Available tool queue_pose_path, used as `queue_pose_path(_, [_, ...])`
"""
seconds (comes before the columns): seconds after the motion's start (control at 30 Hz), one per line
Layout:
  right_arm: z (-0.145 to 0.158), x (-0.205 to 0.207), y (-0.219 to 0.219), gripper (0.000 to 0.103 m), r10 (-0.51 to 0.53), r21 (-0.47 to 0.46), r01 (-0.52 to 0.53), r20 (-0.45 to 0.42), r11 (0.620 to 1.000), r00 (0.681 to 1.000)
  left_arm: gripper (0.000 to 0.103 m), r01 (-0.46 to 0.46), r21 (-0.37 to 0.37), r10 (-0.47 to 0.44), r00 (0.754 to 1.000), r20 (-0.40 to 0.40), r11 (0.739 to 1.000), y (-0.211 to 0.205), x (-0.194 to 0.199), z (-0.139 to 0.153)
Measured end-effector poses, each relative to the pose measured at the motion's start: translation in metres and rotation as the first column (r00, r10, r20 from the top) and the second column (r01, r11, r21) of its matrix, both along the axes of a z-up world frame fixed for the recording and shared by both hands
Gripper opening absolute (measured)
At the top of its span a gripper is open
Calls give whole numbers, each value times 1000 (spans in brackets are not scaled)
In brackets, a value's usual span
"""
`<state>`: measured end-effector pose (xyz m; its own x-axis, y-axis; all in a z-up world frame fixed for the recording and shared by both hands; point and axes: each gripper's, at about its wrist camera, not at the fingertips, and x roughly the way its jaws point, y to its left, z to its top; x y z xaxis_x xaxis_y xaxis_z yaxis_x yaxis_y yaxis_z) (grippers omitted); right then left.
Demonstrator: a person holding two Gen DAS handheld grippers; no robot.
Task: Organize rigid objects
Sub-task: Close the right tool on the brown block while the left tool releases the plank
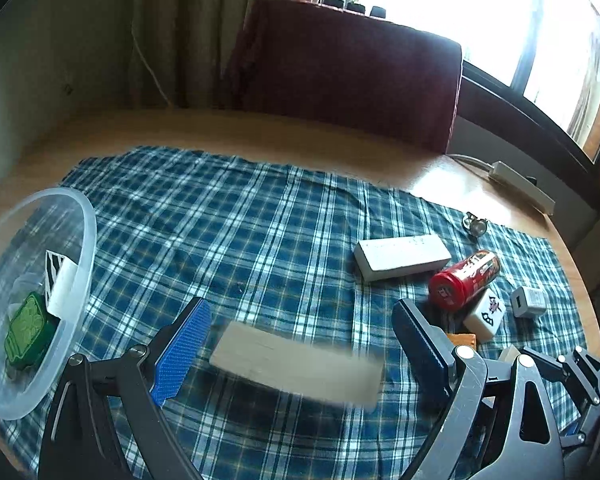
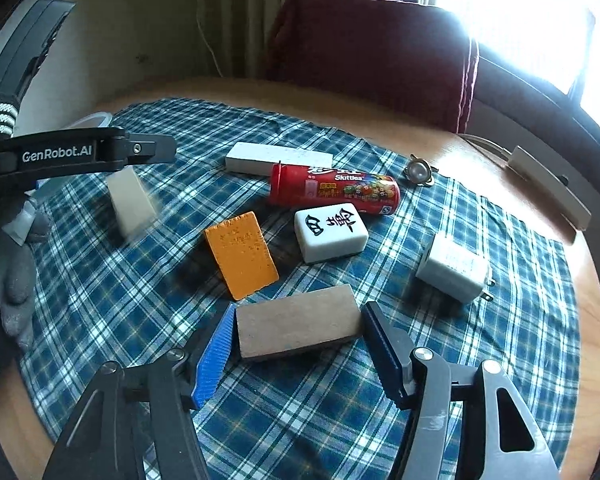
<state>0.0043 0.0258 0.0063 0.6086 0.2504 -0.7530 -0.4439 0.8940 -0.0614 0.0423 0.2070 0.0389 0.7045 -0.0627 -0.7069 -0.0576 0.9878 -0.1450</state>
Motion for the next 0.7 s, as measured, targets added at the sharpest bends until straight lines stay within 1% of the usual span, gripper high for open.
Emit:
queue_pose_path(0.2, [13, -4, -9, 66, -11, 107, 11, -5, 994, 1000, 92, 5, -4, -5, 1000, -1, 1000, -1, -1, 0])
queue_pose_path(0.4, [14, -8, -7, 66, -2, 125, 3, -8, 992, 1000, 93, 36, -33, -37, 999, -32, 999, -3, -7, -6])
queue_pose_path(0.5, [15, -8, -10, 66, -6, 146, 8, -15, 989, 1000, 93, 65, -17, -65, 997, -31, 998, -4, -14, -9])
queue_pose_path(0.63, [14, -6, -13, 66, -13, 165, 18, -32, 986, 999, 93, 89, -12, -89, 995, -52, 996, -3, -15, -14])
queue_pose_path(0.7, [14, -6, -12, 66, -15, 167, 21, -37, 986, 999, 95, 102, -4, -102, 993, -61, 995, -4, -14, -14])
